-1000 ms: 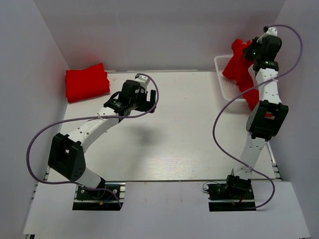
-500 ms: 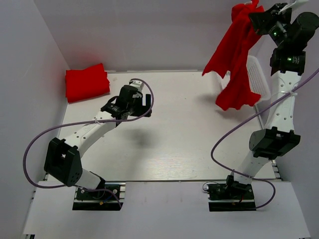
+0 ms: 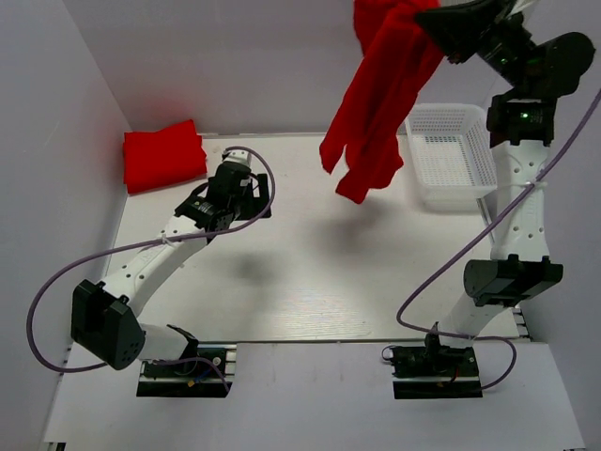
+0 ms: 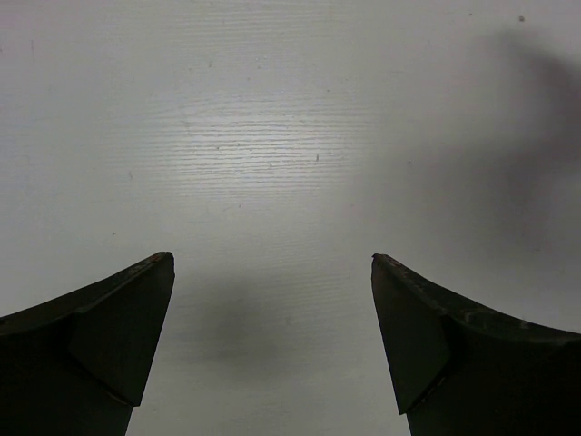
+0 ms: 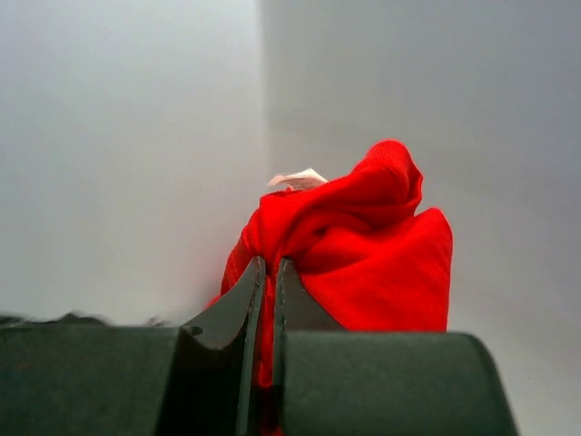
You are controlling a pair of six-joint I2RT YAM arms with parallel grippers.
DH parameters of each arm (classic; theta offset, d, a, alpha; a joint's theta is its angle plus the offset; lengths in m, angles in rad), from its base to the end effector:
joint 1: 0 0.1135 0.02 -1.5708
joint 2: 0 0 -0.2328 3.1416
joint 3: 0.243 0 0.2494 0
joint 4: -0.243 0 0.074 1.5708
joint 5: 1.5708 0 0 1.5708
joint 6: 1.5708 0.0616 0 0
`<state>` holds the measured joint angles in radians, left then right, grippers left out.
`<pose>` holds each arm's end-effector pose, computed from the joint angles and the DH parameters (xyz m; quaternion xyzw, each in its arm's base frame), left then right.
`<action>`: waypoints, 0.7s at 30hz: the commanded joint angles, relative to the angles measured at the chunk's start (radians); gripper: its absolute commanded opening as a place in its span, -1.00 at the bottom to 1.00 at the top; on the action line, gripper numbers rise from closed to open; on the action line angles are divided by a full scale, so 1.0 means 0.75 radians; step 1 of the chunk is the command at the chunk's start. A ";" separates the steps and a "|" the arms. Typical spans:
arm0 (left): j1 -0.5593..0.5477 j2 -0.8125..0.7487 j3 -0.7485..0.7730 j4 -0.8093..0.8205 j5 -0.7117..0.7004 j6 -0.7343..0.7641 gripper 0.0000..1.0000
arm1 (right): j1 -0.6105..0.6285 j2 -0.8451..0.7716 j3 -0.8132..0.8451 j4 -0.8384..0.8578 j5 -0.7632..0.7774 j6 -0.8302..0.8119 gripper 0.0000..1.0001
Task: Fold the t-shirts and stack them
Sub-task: Move the tshirt to the center of the board
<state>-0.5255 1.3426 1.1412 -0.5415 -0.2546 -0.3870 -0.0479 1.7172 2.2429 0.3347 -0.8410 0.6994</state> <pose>0.2802 -0.1446 0.2603 0.0119 0.9095 -0.0714 0.4094 0.3101 0.0311 0.6044 -0.2404 0.4353 0.4084 0.7655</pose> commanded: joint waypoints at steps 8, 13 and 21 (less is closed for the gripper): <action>0.007 -0.144 0.029 -0.157 -0.078 -0.120 1.00 | 0.395 -0.268 -0.805 0.010 -0.084 -0.270 -1.00; 0.007 -0.191 -0.041 -0.200 -0.096 -0.157 1.00 | 0.469 -0.389 -1.407 -0.008 0.154 -0.427 -1.00; 0.007 -0.172 -0.104 -0.215 -0.027 -0.157 1.00 | 0.618 -0.246 -1.835 -0.219 0.420 -0.534 -0.33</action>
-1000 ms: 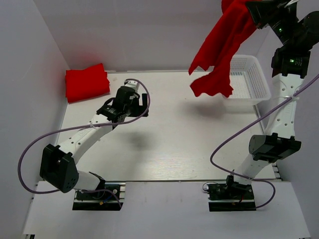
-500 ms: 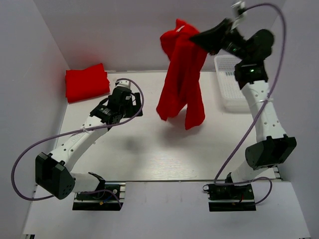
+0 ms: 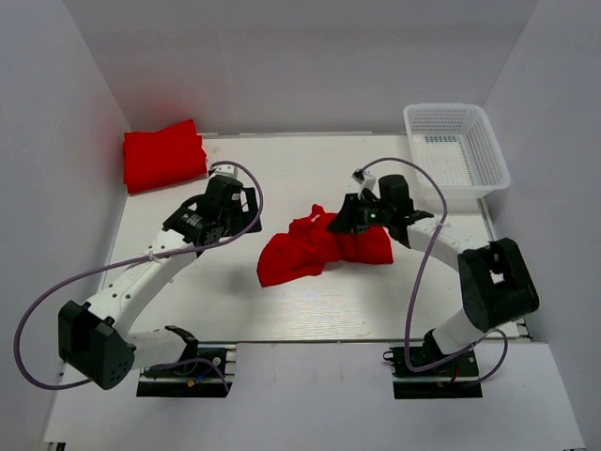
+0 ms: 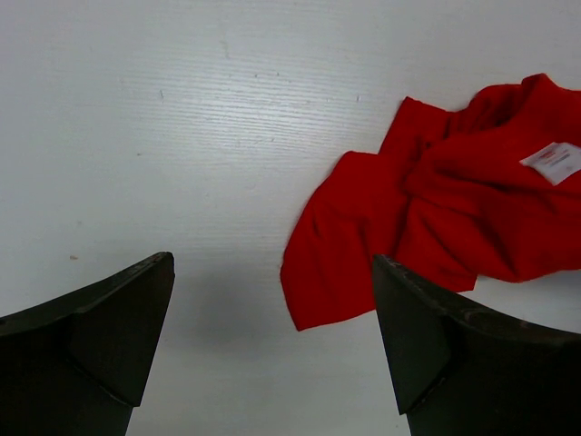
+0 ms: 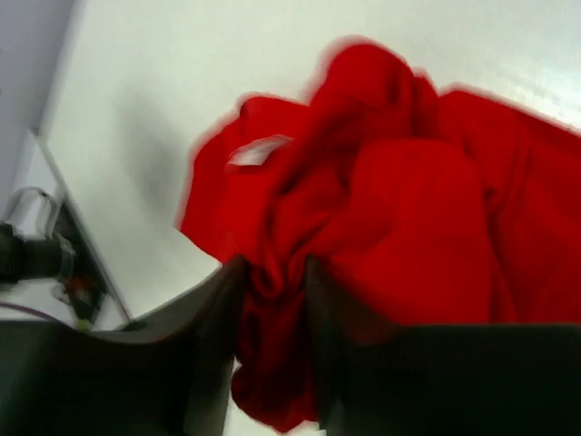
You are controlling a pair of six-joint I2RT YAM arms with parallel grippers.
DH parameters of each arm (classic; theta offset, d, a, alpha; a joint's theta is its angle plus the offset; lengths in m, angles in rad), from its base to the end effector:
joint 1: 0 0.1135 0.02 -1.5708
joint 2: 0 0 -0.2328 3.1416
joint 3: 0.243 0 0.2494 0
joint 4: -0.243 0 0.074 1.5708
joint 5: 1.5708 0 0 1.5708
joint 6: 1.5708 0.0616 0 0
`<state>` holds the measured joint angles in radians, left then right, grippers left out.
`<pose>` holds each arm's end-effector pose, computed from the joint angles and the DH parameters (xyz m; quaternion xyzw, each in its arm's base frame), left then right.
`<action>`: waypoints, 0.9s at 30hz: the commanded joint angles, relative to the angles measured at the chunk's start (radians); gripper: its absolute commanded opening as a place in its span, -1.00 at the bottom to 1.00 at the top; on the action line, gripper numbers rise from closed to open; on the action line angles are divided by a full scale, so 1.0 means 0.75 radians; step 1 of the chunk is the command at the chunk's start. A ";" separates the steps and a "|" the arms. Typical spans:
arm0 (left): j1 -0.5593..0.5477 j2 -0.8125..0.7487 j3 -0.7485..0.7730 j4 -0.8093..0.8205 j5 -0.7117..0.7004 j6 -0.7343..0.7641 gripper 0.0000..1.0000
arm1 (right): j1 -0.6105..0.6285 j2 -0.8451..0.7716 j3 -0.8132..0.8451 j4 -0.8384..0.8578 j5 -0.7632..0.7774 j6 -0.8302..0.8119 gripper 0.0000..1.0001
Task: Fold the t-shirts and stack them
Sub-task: Move the tshirt to the center of the board, then flatten out the tshirt
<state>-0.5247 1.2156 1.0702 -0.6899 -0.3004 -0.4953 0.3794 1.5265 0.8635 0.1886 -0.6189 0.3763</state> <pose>0.2483 -0.1227 0.2576 -0.0402 0.9233 -0.0517 0.3784 0.3099 0.1620 0.1877 -0.1600 0.8127 0.4247 0.3655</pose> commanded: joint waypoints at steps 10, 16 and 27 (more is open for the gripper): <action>0.006 0.028 -0.085 0.026 0.143 0.014 1.00 | 0.077 -0.071 0.229 -0.392 0.573 -0.215 0.81; 0.006 0.028 -0.097 0.014 0.192 0.045 1.00 | 0.069 -0.245 0.256 -0.458 0.633 -0.187 0.81; -0.018 0.152 -0.138 0.026 0.290 0.069 1.00 | 0.053 -0.370 0.172 -0.548 0.925 -0.087 0.81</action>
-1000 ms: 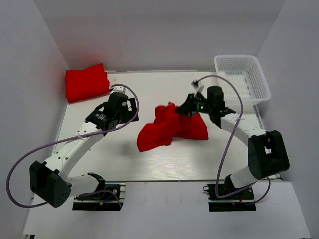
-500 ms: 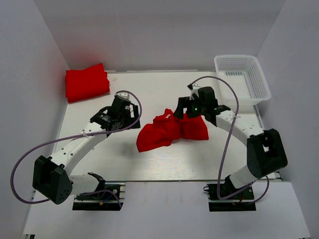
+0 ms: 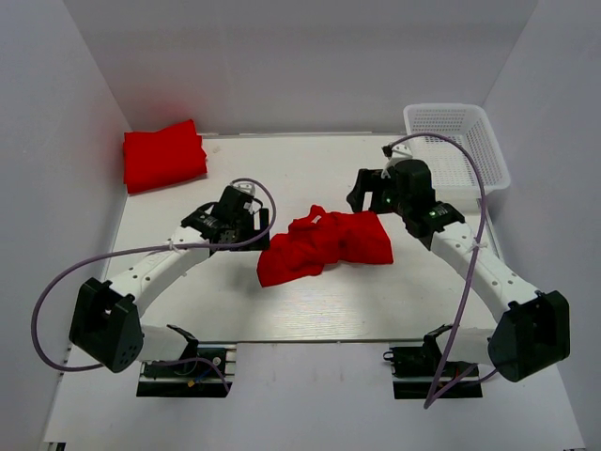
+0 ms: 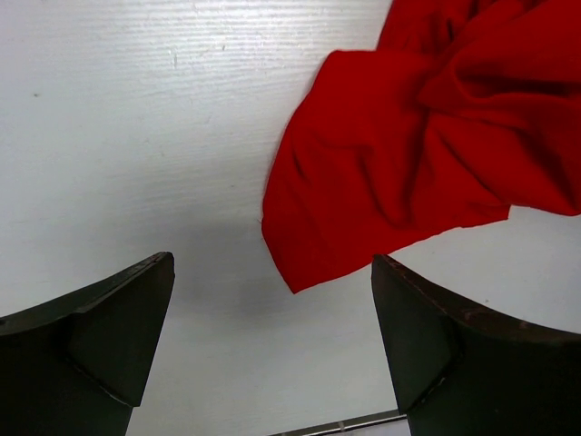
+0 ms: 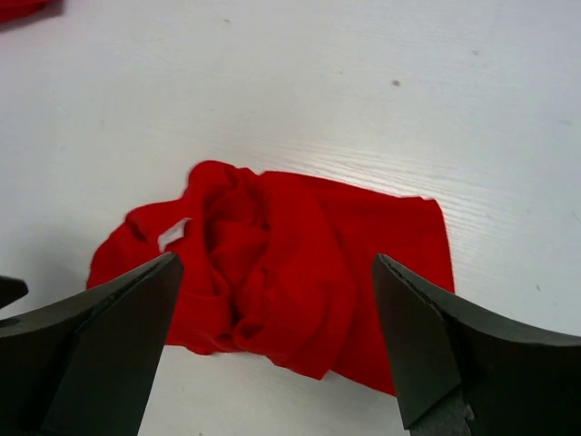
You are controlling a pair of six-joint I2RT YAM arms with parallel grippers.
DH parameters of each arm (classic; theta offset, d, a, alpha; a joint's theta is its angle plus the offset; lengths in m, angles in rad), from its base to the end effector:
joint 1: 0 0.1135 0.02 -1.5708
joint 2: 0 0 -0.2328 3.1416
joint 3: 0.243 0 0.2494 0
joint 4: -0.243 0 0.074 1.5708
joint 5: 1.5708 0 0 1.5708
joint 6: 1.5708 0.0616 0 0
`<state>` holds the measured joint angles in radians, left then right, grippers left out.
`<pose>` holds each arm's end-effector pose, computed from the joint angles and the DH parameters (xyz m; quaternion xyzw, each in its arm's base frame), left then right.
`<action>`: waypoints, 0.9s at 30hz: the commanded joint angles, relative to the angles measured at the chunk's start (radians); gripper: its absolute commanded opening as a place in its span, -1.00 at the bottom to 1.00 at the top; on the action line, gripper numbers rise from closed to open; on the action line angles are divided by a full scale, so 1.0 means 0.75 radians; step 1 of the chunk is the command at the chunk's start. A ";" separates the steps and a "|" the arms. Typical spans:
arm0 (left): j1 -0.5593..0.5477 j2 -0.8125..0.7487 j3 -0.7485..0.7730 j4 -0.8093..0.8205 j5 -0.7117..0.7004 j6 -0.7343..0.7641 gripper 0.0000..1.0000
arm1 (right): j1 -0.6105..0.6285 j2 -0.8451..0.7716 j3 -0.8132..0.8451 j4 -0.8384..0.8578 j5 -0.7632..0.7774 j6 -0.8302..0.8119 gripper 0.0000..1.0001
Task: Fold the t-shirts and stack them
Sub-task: Flatten out the tshirt
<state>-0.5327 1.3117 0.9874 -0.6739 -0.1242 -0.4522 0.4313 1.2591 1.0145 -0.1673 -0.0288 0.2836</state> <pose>0.2469 -0.1367 0.2047 0.0210 0.9574 -0.0808 0.2765 0.2920 0.1363 0.2804 -0.0696 0.8338 0.2029 0.5087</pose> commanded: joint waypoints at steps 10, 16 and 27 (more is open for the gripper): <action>0.005 0.167 -0.159 0.252 0.188 0.043 0.96 | -0.078 0.170 -0.056 -0.155 0.263 0.139 0.81; 0.005 0.272 -0.194 0.363 0.211 0.043 0.84 | -0.133 0.324 -0.005 -0.106 0.241 0.156 0.81; -0.008 0.486 -0.179 0.401 0.172 0.055 0.31 | -0.172 0.604 0.132 -0.025 0.145 0.058 0.81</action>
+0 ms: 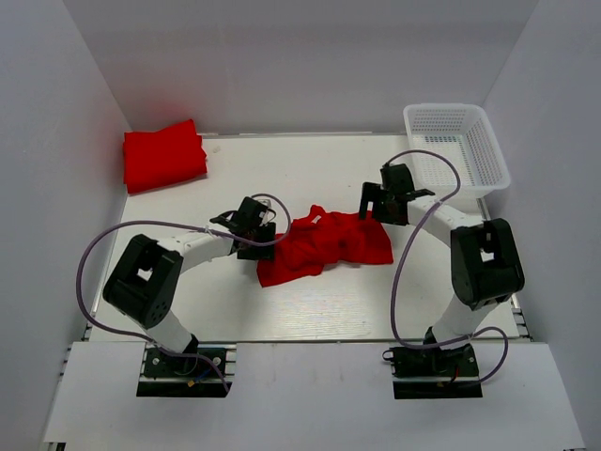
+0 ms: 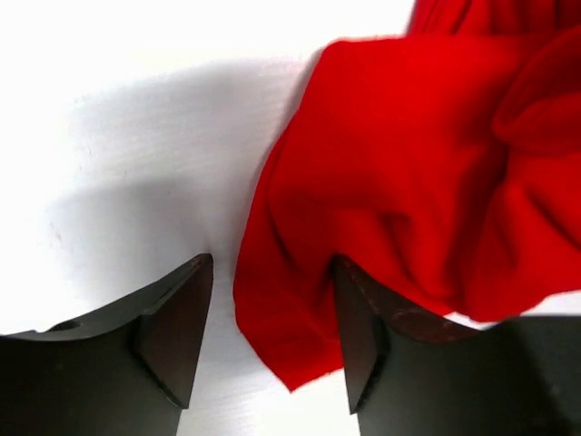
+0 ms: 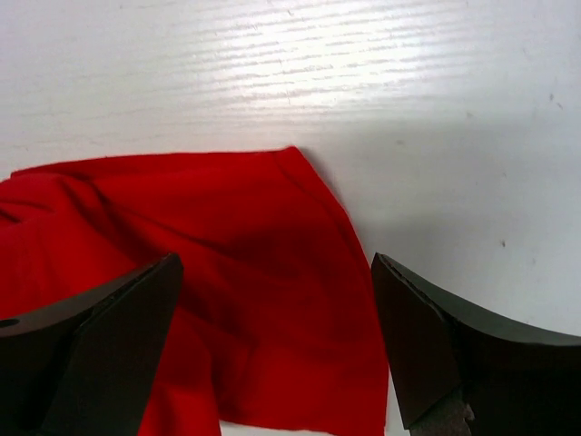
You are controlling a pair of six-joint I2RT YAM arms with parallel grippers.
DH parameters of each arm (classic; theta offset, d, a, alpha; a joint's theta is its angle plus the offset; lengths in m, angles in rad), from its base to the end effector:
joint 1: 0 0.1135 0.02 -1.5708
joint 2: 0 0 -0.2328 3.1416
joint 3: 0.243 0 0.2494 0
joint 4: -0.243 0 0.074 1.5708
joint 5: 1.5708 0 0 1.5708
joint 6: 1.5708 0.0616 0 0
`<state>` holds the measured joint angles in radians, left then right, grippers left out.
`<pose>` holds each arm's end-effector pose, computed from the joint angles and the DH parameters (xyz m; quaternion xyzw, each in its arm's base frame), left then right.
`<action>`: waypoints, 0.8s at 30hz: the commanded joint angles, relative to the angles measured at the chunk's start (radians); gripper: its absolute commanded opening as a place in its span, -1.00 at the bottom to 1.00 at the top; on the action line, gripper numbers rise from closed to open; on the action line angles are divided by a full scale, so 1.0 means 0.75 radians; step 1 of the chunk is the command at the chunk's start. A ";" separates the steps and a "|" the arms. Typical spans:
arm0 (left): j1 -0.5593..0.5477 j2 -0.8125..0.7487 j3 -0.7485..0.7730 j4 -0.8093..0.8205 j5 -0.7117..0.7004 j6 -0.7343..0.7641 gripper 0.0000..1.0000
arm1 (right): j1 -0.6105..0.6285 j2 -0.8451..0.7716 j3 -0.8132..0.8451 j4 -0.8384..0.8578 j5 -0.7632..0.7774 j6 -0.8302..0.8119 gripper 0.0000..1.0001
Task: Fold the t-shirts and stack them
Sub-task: Flatten out the tshirt
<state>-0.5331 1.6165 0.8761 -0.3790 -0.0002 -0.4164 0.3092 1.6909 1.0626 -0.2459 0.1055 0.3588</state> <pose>0.2661 -0.1570 0.1050 0.0568 0.9730 -0.1022 0.1991 0.3504 0.1051 0.1471 0.0413 0.9379 0.0649 0.3382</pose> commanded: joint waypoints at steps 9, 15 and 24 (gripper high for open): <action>-0.007 0.123 -0.029 0.015 0.009 -0.011 -1.00 | -0.036 0.208 0.170 0.084 -0.069 -0.016 0.81; -0.007 0.121 0.020 -0.012 -0.038 -0.024 -1.00 | -0.036 0.243 0.152 0.119 -0.206 -0.092 0.31; 0.017 -0.022 0.200 -0.041 -0.304 -0.009 -1.00 | -0.034 0.114 0.144 0.240 -0.186 -0.215 -1.00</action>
<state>-0.5320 1.6714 0.9390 -0.3748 -0.0841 -0.4343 0.2832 1.8626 1.1553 -0.1471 -0.0498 0.2562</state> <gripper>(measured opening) 0.029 0.015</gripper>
